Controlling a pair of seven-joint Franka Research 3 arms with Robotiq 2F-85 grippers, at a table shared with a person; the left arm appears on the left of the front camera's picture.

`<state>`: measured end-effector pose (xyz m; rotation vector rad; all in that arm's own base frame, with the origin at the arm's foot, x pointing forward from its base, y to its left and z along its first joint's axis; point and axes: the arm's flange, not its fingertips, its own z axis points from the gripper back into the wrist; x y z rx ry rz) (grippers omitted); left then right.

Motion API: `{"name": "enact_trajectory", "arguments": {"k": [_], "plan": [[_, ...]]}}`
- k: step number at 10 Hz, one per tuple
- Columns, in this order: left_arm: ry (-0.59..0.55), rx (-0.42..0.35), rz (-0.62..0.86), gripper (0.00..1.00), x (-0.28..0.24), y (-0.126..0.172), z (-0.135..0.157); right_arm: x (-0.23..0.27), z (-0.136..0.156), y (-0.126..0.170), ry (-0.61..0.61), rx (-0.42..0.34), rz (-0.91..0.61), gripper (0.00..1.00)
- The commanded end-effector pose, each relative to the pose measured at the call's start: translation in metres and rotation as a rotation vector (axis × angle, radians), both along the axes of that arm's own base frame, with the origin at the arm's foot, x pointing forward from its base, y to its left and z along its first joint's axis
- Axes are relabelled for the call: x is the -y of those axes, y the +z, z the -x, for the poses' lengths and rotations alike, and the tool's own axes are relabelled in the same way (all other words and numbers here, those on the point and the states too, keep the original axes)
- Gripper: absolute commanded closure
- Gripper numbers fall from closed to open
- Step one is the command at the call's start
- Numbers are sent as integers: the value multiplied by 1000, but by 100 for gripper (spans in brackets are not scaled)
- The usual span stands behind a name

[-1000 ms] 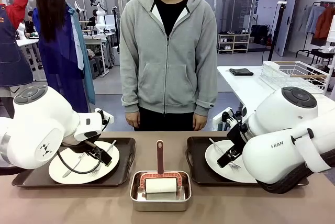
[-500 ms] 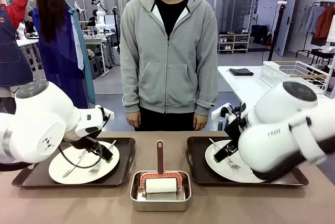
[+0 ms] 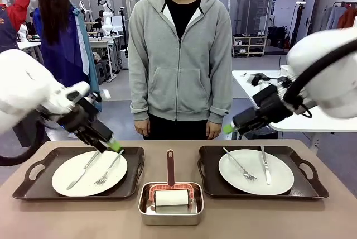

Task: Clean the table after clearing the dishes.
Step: When the left (or right) Handle tray is removed, use the left hand (or right hand) to clean the left (or right) side of the table with the Lint Roller.

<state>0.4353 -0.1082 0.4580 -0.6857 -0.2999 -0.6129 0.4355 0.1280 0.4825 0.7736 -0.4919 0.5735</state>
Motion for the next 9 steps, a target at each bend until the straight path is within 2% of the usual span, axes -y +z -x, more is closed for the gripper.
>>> {"name": "enact_trajectory", "arguments": {"k": [1, 2, 4, 7, 9], "plan": [[18, -255, 307, 0, -43, -7, -21, 24, -20, -24, -14, -195, -223, 0], [26, -302, 452, 0, -60, -11, -19, 39, -15, -26, -53, -237, -328, 0], [118, -299, 700, 0, -122, -27, -6, 91, 8, -38, -185, -294, -482, 0], [381, -273, 824, 0, -222, -68, 11, 172, 43, -61, -427, -365, -556, 0], [557, -168, 873, 0, -298, -90, 46, 237, 72, -79, -605, -388, -618, 0]]}}
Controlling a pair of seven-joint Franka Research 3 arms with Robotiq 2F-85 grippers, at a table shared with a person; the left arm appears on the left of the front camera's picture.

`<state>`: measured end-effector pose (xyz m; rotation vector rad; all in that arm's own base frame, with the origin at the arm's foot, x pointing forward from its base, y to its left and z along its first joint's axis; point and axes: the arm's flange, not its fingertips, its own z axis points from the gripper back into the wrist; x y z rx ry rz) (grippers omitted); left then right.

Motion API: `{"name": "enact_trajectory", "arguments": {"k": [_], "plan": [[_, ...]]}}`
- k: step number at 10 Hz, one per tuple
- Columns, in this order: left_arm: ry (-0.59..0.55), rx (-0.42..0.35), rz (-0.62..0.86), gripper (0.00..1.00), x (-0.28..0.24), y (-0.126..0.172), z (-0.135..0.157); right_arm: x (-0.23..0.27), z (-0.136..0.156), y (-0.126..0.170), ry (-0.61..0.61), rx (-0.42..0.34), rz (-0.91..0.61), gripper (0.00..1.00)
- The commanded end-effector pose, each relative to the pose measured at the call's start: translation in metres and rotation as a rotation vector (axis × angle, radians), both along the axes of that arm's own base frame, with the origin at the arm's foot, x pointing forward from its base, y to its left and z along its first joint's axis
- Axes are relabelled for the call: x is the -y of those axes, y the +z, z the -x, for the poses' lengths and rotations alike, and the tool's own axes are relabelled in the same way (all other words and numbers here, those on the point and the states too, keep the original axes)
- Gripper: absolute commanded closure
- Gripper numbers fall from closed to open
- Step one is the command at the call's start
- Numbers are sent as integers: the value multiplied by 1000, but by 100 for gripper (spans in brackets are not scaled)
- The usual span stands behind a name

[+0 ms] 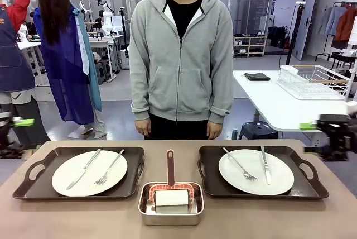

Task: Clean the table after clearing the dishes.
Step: When the left (or right) Handle tray is removed, use the left hand (or right hand) to clean the left (or right) side of the table with the Lint Roller.

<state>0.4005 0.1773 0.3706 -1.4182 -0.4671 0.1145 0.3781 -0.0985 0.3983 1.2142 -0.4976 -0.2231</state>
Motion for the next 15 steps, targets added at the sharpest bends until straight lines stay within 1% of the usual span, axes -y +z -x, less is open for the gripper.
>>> {"name": "enact_trajectory", "arguments": {"k": [1, 2, 3, 4, 5, 6, 7, 15], "plan": [[179, 43, -3, 0, -50, -14, 34, 43, 32, -2, -172, -62, -53, 0], [293, -11, 3, 0, -85, -27, 61, 72, 52, -5, -274, -67, -65, 0], [405, -32, 11, 0, -117, -35, 95, 95, 72, -6, -358, -63, -77, 0], [479, -67, -1, 0, -137, -39, 114, 105, 85, -6, -406, -66, -85, 0], [517, -76, -7, 0, -145, -38, 123, 110, 90, -4, -428, -54, -80, 0], [529, -105, -17, 0, -144, -37, 118, 106, 85, -5, -417, -62, -44, 0], [485, -61, 5, 0, -152, -41, 128, 143, 70, -5, -413, -47, -76, 0], [485, -61, 5, 0, -152, -41, 128, 143, 70, -5, -413, -47, -76, 0]]}}
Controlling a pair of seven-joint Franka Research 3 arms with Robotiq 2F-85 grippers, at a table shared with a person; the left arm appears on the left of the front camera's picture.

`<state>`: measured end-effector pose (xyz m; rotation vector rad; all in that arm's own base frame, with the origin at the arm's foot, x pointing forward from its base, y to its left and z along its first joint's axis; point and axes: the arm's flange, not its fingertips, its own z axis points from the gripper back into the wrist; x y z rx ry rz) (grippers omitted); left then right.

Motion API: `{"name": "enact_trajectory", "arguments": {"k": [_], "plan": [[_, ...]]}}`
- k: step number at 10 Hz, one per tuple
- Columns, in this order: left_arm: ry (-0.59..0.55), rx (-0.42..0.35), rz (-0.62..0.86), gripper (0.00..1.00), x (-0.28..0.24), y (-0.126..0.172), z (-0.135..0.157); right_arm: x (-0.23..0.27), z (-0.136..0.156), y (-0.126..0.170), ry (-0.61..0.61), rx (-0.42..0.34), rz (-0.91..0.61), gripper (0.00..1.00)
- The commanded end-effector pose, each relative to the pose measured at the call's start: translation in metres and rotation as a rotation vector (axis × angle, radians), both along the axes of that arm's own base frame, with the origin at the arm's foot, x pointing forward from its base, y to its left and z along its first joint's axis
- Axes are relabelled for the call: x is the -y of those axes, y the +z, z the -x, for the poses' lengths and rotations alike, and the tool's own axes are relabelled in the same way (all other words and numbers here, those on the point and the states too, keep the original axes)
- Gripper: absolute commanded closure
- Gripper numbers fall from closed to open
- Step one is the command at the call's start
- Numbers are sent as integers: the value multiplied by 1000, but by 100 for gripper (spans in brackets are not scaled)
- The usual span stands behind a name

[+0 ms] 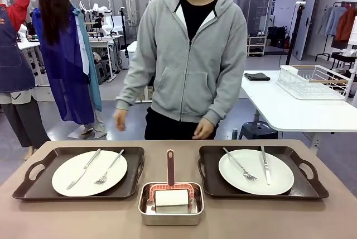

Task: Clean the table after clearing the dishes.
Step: When the left (or right) Handle tray is removed, use the left hand (or right hand) to clean the left (or right) side of the table with the Lint Roller.

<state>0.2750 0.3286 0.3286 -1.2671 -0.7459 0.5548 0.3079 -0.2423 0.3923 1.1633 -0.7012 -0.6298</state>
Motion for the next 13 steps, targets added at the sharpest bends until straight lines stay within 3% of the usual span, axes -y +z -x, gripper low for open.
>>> {"name": "enact_trajectory", "arguments": {"k": [1, 13], "plan": [[-3, 13, 7, 0, -1, 1, 3, -1, 0, 1, 4, 4, -2, 0], [-3, 13, 7, 0, -1, 1, 3, -1, 0, 1, 4, 4, -2, 0]]}}
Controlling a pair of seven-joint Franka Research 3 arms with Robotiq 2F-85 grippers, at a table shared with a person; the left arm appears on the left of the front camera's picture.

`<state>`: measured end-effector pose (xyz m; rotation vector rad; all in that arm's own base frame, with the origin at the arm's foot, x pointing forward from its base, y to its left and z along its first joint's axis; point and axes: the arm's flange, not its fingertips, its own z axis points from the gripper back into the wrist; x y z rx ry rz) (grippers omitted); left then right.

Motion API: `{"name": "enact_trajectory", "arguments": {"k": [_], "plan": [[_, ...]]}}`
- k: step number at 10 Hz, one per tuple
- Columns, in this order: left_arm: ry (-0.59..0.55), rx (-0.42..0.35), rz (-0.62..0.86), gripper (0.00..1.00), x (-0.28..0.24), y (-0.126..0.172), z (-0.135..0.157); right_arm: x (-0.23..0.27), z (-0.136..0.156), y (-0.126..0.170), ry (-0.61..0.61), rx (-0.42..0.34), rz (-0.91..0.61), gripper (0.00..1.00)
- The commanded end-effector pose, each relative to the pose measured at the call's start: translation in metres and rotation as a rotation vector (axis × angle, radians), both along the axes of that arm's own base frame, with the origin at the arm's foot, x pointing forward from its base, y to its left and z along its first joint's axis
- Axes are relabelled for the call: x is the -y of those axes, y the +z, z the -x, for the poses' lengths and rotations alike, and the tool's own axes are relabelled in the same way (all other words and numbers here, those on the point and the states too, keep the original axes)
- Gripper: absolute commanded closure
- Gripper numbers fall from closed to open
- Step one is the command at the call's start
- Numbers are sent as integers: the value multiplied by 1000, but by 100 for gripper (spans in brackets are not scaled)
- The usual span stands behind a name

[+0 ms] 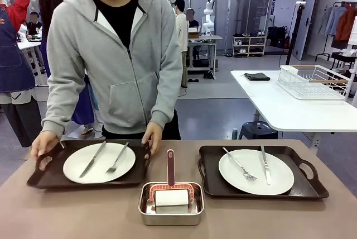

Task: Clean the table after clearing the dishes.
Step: When the left (or right) Handle tray is removed, use the left hand (or right hand) to clean the left (or right) side of the table with the Lint Roller.

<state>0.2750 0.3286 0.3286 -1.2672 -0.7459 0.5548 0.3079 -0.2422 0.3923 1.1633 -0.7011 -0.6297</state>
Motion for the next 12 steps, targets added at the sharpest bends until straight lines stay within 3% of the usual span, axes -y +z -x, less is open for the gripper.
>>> {"name": "enact_trajectory", "arguments": {"k": [1, 9, 12], "plan": [[-3, 13, 7, 0, -1, 1, 3, -1, 0, 1, 3, 4, -2, 0], [0, 0, 0, 0, 0, 0, 0, -1, 0, 1, 3, 4, -2, 0], [-124, 89, -208, 0, 87, 90, -60, -1, 0, 1, 3, 4, -2, 0]]}}
